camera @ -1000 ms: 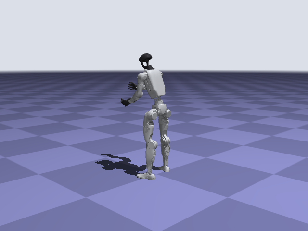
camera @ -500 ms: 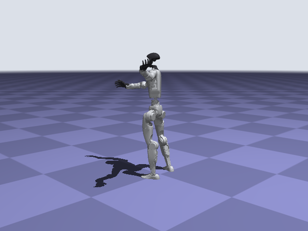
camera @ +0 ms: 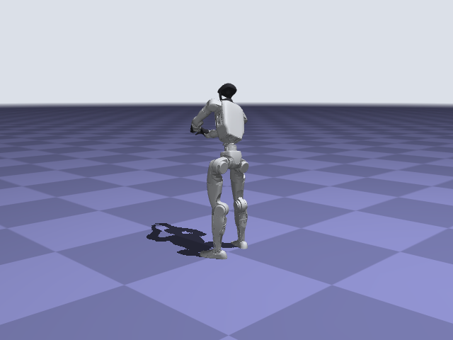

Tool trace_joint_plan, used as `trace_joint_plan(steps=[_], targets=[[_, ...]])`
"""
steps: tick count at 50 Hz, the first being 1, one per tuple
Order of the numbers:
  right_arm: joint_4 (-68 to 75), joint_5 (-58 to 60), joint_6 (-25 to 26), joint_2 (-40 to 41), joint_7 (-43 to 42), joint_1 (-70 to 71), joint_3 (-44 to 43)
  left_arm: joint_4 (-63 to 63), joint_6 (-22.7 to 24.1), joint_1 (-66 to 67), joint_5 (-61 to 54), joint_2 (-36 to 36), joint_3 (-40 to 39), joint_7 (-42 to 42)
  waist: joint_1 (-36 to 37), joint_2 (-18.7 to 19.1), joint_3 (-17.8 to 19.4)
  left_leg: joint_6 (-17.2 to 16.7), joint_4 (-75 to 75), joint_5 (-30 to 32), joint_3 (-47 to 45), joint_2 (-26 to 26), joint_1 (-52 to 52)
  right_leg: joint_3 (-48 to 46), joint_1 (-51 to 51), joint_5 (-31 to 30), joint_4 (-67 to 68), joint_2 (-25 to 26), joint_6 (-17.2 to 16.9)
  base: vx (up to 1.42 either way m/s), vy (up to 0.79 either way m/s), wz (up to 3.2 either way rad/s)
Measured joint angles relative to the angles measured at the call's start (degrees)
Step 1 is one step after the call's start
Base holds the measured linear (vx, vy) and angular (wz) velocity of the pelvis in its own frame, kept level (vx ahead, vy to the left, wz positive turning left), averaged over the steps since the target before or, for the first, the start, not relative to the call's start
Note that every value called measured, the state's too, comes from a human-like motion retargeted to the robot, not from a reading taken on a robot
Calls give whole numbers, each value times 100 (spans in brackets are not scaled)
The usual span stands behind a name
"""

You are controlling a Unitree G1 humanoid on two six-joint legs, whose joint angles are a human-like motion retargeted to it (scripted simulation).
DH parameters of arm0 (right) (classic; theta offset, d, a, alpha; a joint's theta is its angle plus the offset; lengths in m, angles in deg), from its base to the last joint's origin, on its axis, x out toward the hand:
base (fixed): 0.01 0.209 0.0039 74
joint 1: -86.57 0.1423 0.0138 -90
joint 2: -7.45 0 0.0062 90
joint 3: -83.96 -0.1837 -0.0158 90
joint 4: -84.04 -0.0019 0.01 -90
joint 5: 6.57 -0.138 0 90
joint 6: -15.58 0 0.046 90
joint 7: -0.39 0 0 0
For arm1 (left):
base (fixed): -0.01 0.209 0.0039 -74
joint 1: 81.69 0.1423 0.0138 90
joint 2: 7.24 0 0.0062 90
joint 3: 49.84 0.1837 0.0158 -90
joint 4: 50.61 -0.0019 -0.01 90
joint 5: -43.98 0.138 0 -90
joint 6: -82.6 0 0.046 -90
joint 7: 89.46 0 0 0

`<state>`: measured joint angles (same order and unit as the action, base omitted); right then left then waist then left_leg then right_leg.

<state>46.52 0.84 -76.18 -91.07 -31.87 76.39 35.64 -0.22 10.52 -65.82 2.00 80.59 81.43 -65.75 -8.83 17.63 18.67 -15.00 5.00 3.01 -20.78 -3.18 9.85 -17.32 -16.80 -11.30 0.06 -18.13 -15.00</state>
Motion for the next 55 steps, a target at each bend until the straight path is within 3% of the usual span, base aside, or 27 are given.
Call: trace_joint_plan(steps=[5,10,12,17,22,25,28,32,35,38,40,43,46,50,52,55], targets=[[-136,8,-105,85,73,-394,-367,597,-51,588,109,196,-600,-532,-9,-309,-239,0,0,43,-83,78,180,28,-171,-61,-108,133,0,-5,-8,-11],[-235,-263,-161,123,128,-1056,-816,861,-52,1402,146,-120,-1039,-542,381,-741,-450,0,0,-145,-63,301,-254,30,200,213,12,286,0,11,-11,-13],[-294,-500,-194,43,204,-1192,-932,890,-61,1765,-3,-306,-1224,-571,503,-884,-167,0,0,-271,-14,434,-764,-18,663,438,169,366,0,16,-13,-5],[-264,-1122,-242,124,230,-1759,-1514,936,-252,3357,-499,-579,-1450,-953,900,-1346,-436,184,0,-443,286,607,-1081,-300,1061,780,404,422,0,15,-7,45],[-364,-2019,-640,-78,266,-2519,-2038,527,-548,5294,-1387,-296,-1794,-1242,1364,-1721,-758,434,-8,-554,763,655,-1147,-649,1302,1123,684,362,148,14,0,81],[-456,-2524,-780,-296,290,-2976,-2289,-102,-663,6388,-1467,37,-2558,-1161,1732,-1841,-857,433,-9,-610,954,697,-1209,-835,1436,1263,829,356,230,14,0,66],[-456,-2728,-831,-535,286,-3336,-2504,-796,-489,7221,-1898,428,-4014,-688,2093,-1877,-914,384,-4,-659,1087,708,-1290,-957,1548,1391,980,321,329,14,2,52],[-395,-2862,-816,-887,142,-3641,-2715,-1468,135,7736,-3406,1289,-6499,288,2513,-1752,-1019,281,0,-705,1172,682,-1383,-1028,1625,1524,1184,239,433,12,4,33],[-345,-2882,-792,-1182,-58,-3732,-2730,-1762,725,7833,-4152,2454,-8122,1025,2735,-1530,-1151,184,0,-720,1181,642,-1425,-1030,1629,1578,1313,163,455,9,5,15],[-256,-2706,-459,-1382,-115,-3626,-2696,-1946,1063,7687,-3939,3956,-9186,1412,2885,-1324,-1328,153,0,-696,1134,542,-1365,-1030,1517,1555,1401,38,329,2,2,2],[-260,-2555,-286,-1452,-96,-3506,-2641,-1895,955,7584,-3219,4970,-9418,1495,2903,-1200,-1451,126,0,-670,1105,490,-1313,-1002,1439,1532,1426,-20,285,0,0,0],[-313,-2475,-236,-1463,-46,-3334,-2473,-1182,1154,6947,-3655,6205,-9712,1161,2792,-948,-1629,52,0,-628,1042,455,-1276,-959,1402,1463,1344,-36,253,-1,1,-6],[-380,-2239,-164,-1311,19,-2949,-2184,-349,1213,6219,-3538,7198,-9460,634,2423,-695,-1655,4,0,-577,974,413,-1219,-898,1356,1359,1218,-42,221,-5,3,-20],[-437,-1964,-118,-886,-34,-2031,-1447,1269,1785,4764,-3819,7812,-8515,297,1514,-276,-1384,0,0,-480,893,282,-1088,-827,1252,1184,1036,-116,129,-10,7,-18],[-364,-1842,-68,-859,-41,-1560,-1033,2212,1953,2819,-3008,7353,-6557,598,1206,15,-1182,0,0,-433,854,233,-1088,-792,1273,1089,927,-133,84,-13,6,-23],[-484,-1695,-19,-1037,32,-1504,-1048,2905,1759,-879,-1642,6040,-2658,1129,1189,64,-1151,0,0,-367,733,181,-1001,-674,1190,911,723,-125,31,-14,4,-38]])
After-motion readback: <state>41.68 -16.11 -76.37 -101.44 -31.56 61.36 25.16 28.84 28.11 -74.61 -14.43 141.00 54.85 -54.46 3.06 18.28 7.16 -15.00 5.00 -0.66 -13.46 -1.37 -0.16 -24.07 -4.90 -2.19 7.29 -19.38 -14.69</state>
